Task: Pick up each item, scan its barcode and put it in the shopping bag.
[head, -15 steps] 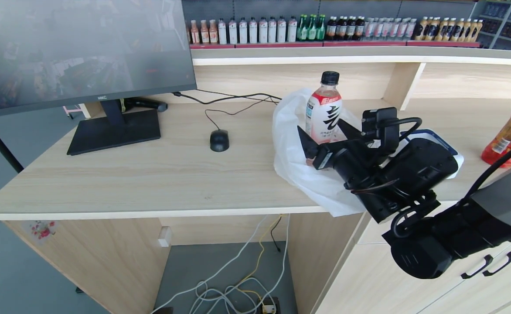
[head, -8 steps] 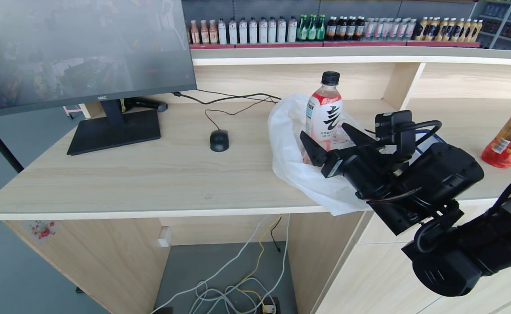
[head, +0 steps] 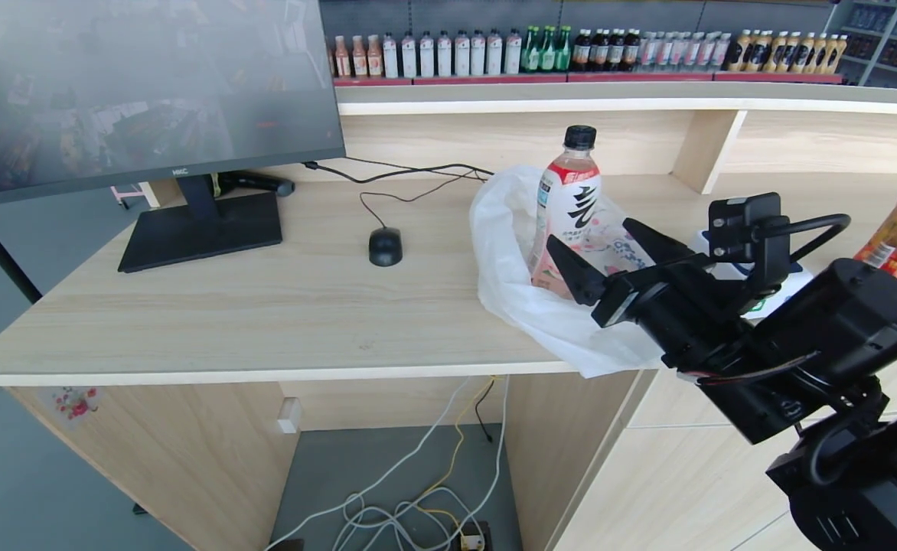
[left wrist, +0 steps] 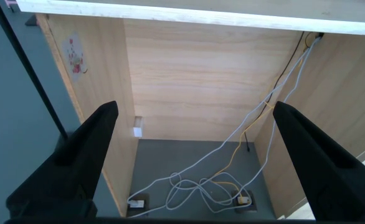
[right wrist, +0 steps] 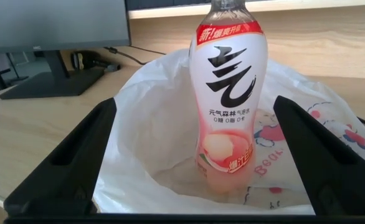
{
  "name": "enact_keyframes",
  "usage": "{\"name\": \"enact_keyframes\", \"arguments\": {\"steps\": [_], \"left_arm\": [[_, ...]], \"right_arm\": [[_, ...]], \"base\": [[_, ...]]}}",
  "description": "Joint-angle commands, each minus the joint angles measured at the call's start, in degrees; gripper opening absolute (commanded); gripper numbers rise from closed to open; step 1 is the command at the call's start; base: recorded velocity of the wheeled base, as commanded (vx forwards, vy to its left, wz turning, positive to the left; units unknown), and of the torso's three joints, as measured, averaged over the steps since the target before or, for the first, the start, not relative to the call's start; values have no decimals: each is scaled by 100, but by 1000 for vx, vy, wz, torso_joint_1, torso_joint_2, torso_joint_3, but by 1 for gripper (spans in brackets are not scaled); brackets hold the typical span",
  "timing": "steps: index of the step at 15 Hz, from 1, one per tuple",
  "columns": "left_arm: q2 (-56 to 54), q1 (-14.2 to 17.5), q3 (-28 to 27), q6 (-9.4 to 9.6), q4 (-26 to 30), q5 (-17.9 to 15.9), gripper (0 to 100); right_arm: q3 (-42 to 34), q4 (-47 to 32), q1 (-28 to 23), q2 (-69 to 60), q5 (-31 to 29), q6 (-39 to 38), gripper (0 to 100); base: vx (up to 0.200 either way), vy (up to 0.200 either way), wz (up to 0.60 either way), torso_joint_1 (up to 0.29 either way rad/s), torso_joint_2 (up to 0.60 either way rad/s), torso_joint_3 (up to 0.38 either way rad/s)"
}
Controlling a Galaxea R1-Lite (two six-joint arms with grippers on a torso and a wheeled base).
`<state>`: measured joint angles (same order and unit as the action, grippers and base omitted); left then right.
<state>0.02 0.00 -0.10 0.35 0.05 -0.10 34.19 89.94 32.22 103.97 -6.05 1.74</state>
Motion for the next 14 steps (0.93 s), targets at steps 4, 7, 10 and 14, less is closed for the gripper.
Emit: {"name": "enact_keyframes", "arguments": {"steps": [4,7,10,14], "left_arm": [[-2,0,1,0,-5,1,100],[-2,0,1,-9,-5,1,100],[-2,0,1,0,-5,1,100],[-2,0,1,0,-5,1,100]], "right_arm": [[-36,6,4,-79,-2,1,100],[-44,6,4,-79,-2,1,100],[-44,6,12,-26,-2,1,100],[-53,6,4,-17,-2,1,100]], "base": [[0,0,0,0,0,0],[0,0,0,0,0,0],[0,-67,0,2,1,1],[0,-200,0,4,2,2]]}}
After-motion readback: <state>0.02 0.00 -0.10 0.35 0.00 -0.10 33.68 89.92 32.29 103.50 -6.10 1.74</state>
